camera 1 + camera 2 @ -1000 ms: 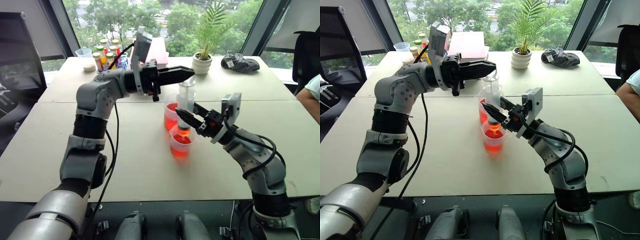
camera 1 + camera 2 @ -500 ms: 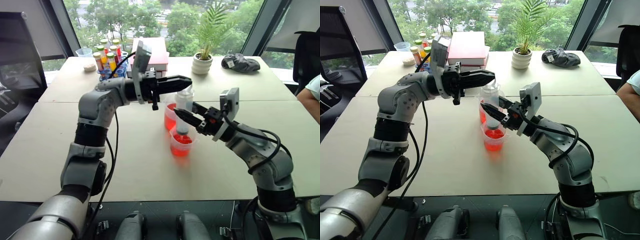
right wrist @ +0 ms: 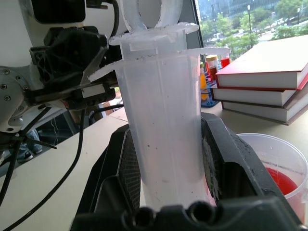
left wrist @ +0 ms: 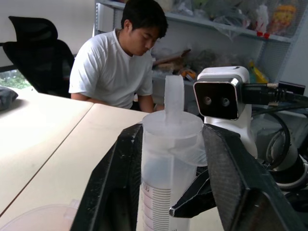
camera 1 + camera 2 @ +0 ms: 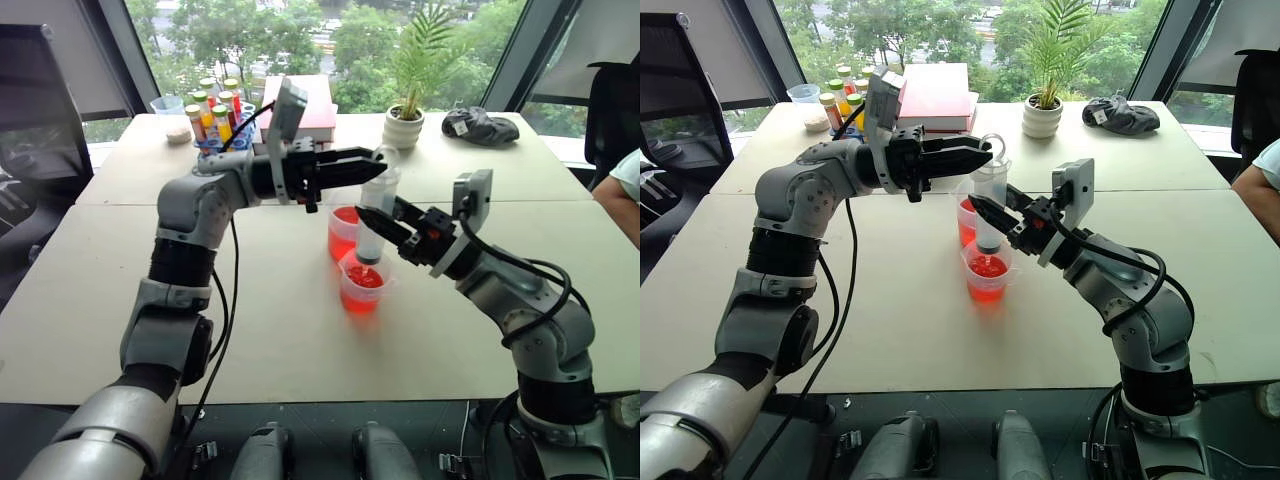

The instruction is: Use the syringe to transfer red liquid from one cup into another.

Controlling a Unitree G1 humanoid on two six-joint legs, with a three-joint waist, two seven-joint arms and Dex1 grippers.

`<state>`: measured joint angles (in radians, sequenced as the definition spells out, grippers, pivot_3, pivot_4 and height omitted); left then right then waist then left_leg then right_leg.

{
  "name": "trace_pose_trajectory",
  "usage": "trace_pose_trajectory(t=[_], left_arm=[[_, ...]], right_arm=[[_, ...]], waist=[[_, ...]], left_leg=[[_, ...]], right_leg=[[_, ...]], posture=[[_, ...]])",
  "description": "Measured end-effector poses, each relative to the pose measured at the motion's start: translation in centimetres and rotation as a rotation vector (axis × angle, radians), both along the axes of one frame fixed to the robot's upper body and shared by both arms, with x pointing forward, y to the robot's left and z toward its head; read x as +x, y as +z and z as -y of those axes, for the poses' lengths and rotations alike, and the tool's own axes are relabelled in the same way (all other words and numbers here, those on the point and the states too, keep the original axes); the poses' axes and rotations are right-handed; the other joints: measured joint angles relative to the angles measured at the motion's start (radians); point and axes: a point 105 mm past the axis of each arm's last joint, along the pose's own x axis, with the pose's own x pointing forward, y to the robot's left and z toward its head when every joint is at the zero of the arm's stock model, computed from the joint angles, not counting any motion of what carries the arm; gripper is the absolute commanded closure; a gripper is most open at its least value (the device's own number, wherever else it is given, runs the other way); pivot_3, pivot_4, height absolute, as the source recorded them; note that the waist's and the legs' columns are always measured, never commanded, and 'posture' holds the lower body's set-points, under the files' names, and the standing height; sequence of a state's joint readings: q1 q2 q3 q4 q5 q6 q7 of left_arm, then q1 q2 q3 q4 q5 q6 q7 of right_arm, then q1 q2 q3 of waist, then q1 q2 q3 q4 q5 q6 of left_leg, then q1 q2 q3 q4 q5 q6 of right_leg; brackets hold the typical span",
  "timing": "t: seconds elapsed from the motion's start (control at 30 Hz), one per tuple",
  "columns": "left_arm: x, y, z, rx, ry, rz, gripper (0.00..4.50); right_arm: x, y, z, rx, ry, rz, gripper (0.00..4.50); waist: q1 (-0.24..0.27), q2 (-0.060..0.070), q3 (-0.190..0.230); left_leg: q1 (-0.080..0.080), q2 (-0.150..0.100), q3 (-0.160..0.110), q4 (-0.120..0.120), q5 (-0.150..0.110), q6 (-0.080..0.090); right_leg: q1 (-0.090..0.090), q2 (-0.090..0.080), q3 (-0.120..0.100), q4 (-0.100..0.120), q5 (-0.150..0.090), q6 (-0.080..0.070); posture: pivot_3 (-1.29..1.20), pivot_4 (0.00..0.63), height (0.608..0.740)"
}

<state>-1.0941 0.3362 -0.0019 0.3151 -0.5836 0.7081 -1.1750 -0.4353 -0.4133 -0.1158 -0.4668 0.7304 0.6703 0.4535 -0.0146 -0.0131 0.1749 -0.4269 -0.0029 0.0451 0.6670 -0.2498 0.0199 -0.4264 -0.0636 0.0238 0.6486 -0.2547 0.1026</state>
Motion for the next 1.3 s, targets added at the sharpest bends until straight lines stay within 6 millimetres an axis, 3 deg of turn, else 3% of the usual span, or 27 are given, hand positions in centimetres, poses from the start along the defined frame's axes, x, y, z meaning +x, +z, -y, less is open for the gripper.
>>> trace_pose_trajectory(t=[0.1,0.27,0.37,0.47,0.57,0.7,0.97,1.07,1.17,1.3], left_arm=[[0.3,0.2,-0.9,0.019,0.04,0.014,0.01],[0.8,0.2,-3.6,0.039,0.134,0.038,0.01],[0.7,-1.3,-4.6,0.063,0.172,0.018,0.01],[0.4,-2.8,-5.5,0.092,0.203,0.003,0.01],[-0.5,-4.2,-6.3,0.134,0.21,0.002,0.01],[-2.1,-5.5,-6.4,0.192,0.17,0.02,0.01],[-3.9,-6.8,-5.7,0.223,0.094,0.03,0.01],[-4.2,-6.5,-5.6,0.218,0.082,0.042,0.01],[-4.5,-6.3,-5.5,0.214,0.068,0.05,0.01],[-4.5,-6.3,-5.6,0.218,0.073,0.042,0.0]], right_arm=[[-0.2,0.1,-0.1,-0.001,0.007,0.007,3.11],[0.5,0.4,0.4,0.001,-0.029,-0.044,3.11],[1.8,3.3,1.8,0.071,-0.095,-0.069,3.11],[2.8,6.6,4.0,0.082,-0.19,-0.096,3.11],[4.7,6.9,7.4,-0.021,-0.357,-0.237,3.11],[6.0,4.2,11.3,-0.157,-0.472,-0.506,3.11],[6.8,-6.1,14.0,-0.363,-0.496,-0.953,3.11],[7.2,-8.7,14.0,-0.378,-0.483,-1.026,3.11],[7.7,-9.6,14.2,-0.381,-0.477,-1.034,3.11],[7.8,-10.3,14.1,-0.388,-0.464,-1.044,1.2]], waist=[[0.0,0.0,0.0],[-0.001,0.0,0.0],[0.0,0.0,0.0],[0.005,0.0,0.0],[0.005,0.0,0.0],[0.001,0.0,0.0],[-0.003,0.0,0.0],[-0.003,0.0,0.0],[-0.002,0.0,0.0],[-0.001,0.0,0.0]], left_leg=[[0.0,0.0,0.0,0.0,0.0,0.0],[0.0,0.0,0.0,0.0,0.0,0.0],[0.0,0.0,0.0,0.0,0.0,0.0],[0.0,0.0,0.0,-0.001,0.0,0.0],[-0.001,-0.001,0.0,-0.002,0.0,0.0],[-0.001,-0.003,0.002,-0.004,0.0,0.0],[-0.001,-0.003,0.003,-0.004,0.0,0.0],[-0.001,-0.003,0.003,-0.004,0.0,0.0],[-0.001,-0.002,0.003,-0.004,0.0,0.0],[-0.001,-0.002,0.003,-0.002,0.0,0.001]], right_leg=[[0.0,0.0,0.0,0.0,0.0,0.0],[0.0,-0.001,0.0,0.0,0.0,0.0],[0.0,-0.003,0.0,0.001,0.0,0.0],[0.0,-0.007,-0.001,0.0,0.0,0.0],[0.0,-0.009,-0.001,-0.002,0.0,-0.001],[-0.001,-0.013,-0.001,-0.004,-0.002,-0.004],[-0.001,-0.012,-0.001,-0.004,-0.001,-0.003],[-0.001,-0.011,-0.001,-0.004,0.0,-0.001],[-0.001,-0.009,-0.001,-0.004,0.0,-0.001],[0.0,-0.007,-0.002,-0.003,0.0,-0.001]], posture=[[0.0,0.15,0.74],[0.0,0.15,0.74],[0.0,0.15,0.74],[0.0,0.15,0.74],[0.0,0.15,0.74],[0.0,0.15,0.74],[0.0,0.15,0.74],[0.0,0.15,0.74],[0.0,0.15,0.74],[0.0,0.15,0.74]])
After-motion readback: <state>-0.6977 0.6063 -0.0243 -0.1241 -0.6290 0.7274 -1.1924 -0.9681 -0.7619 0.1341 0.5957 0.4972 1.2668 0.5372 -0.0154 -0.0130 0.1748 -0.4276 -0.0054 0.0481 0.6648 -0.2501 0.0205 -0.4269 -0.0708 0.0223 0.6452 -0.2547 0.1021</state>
